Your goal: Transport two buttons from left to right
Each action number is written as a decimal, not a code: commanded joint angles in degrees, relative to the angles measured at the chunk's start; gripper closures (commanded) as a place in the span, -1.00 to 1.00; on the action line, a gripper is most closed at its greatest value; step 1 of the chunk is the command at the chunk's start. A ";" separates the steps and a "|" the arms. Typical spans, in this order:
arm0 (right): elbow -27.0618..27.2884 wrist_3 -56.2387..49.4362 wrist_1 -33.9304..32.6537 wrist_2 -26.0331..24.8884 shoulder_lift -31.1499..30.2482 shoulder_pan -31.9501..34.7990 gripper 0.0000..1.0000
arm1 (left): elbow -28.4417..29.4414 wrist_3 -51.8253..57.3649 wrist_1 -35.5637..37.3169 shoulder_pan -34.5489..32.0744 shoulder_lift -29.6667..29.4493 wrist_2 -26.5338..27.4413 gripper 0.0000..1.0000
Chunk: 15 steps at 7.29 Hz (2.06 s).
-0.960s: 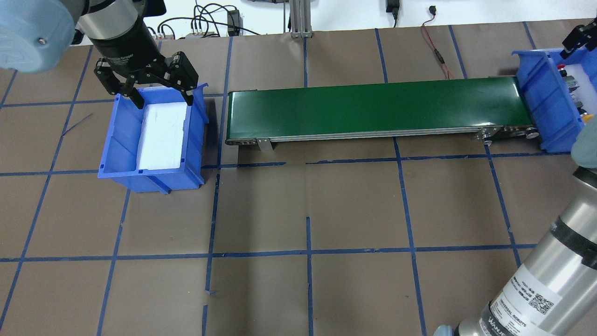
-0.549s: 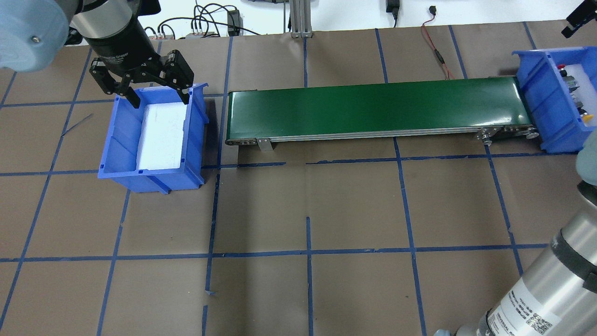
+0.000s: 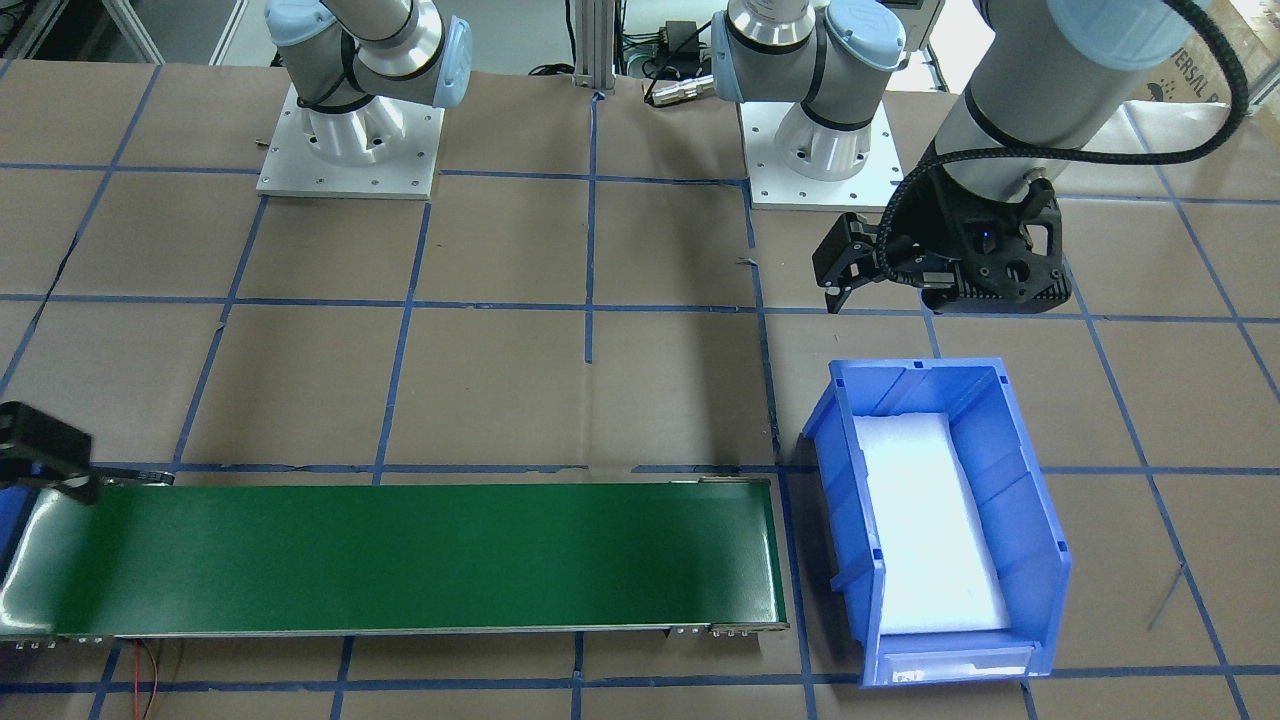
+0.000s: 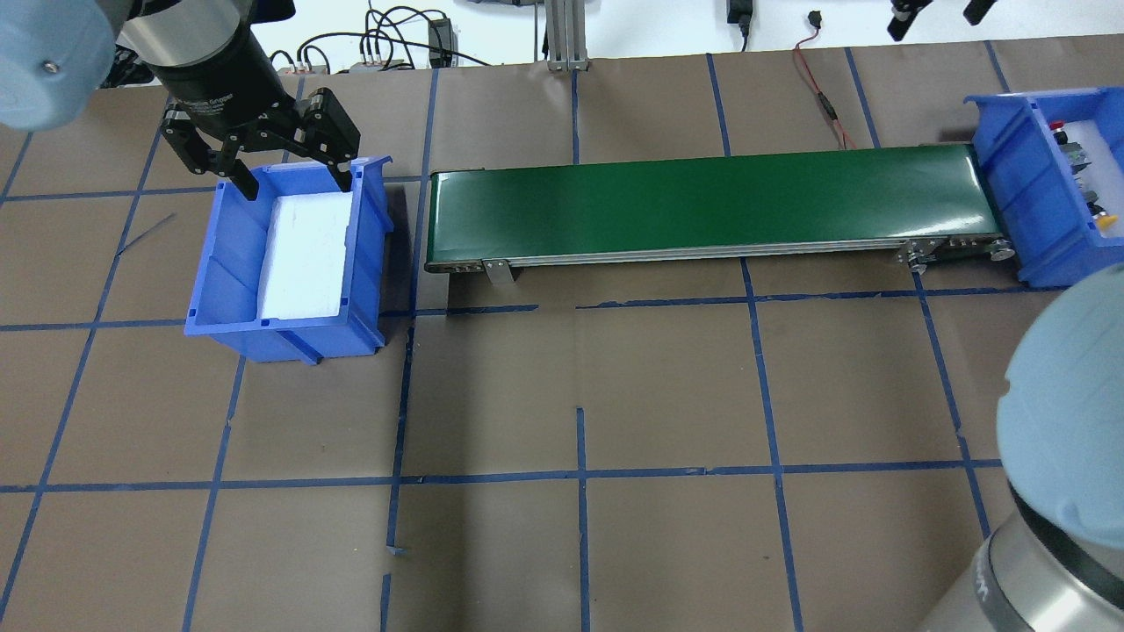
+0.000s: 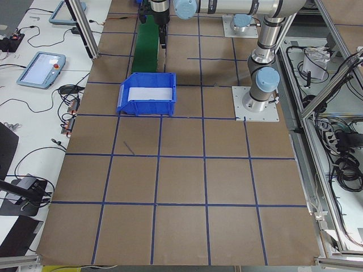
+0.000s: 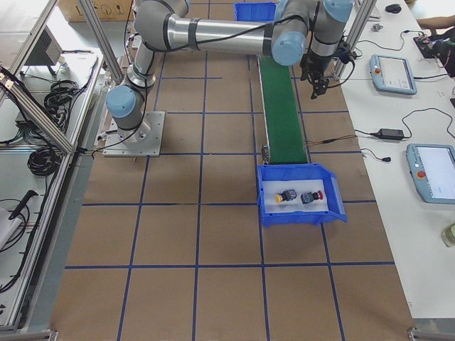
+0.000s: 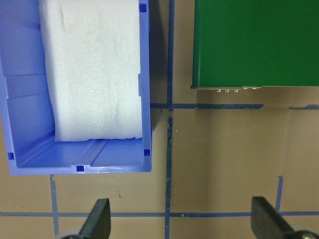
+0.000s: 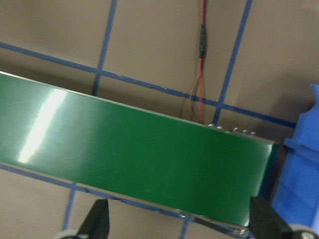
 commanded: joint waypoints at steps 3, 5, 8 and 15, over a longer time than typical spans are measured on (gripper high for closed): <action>20.10 14.27 -9.15 -0.34 -12.63 4.40 -1.00 | -0.48 -0.77 -0.19 0.03 0.44 0.52 -1.00; 21.33 15.93 -1.22 -4.37 -17.52 5.44 -1.00 | -0.49 -0.68 -0.19 0.12 0.44 0.52 -1.00; 23.89 15.42 1.13 -2.91 -20.90 7.64 -1.00 | -0.49 -0.60 -0.19 0.12 0.44 0.43 -1.00; 23.98 15.59 1.84 -3.87 -21.17 8.97 -1.00 | -0.57 -0.51 -0.19 0.12 0.44 0.43 -1.00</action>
